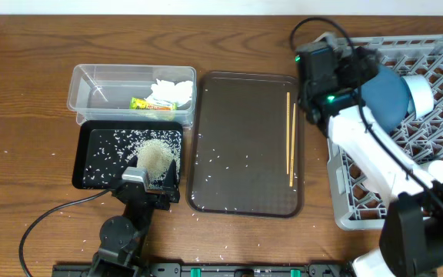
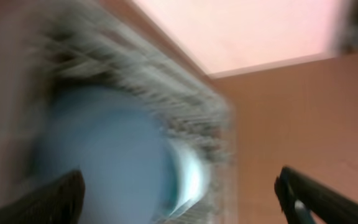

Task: Sort waste into correct bins and load items into the dishwasher rack
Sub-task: 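Reach right gripper to the chopsticks on the brown tray and grasp one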

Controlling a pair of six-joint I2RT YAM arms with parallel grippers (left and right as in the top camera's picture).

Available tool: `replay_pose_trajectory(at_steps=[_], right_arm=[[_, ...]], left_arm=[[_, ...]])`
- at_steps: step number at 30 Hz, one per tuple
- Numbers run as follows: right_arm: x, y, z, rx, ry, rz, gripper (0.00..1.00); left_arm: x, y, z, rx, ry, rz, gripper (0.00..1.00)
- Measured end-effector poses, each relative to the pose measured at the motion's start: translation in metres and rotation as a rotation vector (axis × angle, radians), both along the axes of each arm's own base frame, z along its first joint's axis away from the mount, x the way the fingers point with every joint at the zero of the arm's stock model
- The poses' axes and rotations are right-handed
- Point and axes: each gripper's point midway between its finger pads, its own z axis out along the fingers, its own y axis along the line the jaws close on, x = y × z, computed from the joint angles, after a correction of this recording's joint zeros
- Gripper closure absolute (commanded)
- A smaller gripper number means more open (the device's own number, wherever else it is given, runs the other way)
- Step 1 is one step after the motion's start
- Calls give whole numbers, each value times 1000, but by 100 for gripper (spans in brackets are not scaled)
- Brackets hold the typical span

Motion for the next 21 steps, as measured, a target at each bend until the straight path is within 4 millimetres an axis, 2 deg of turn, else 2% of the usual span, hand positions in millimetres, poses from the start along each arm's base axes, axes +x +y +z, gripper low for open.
replay_pose_trajectory(at_steps=[3, 4, 6, 8, 10, 15, 21], right_arm=[[-22, 43, -38, 257, 127, 80, 33], [-30, 60, -52, 381, 174, 90, 36], [-43, 86, -69, 589, 238, 77, 49], [-52, 108, -80, 774, 281, 25, 53], [-54, 122, -86, 890, 293, -27, 55], [-43, 138, -113, 1018, 294, -121, 60], [-45, 125, -162, 957, 331, -255, 57]], left_arm=[[0, 0, 0, 0, 0, 0, 8], [0, 0, 0, 0, 0, 0, 8], [0, 0, 0, 0, 0, 0, 8], [0, 0, 0, 0, 0, 0, 8], [0, 0, 0, 0, 0, 0, 8], [0, 0, 0, 0, 0, 0, 8], [0, 0, 0, 0, 0, 0, 8]])
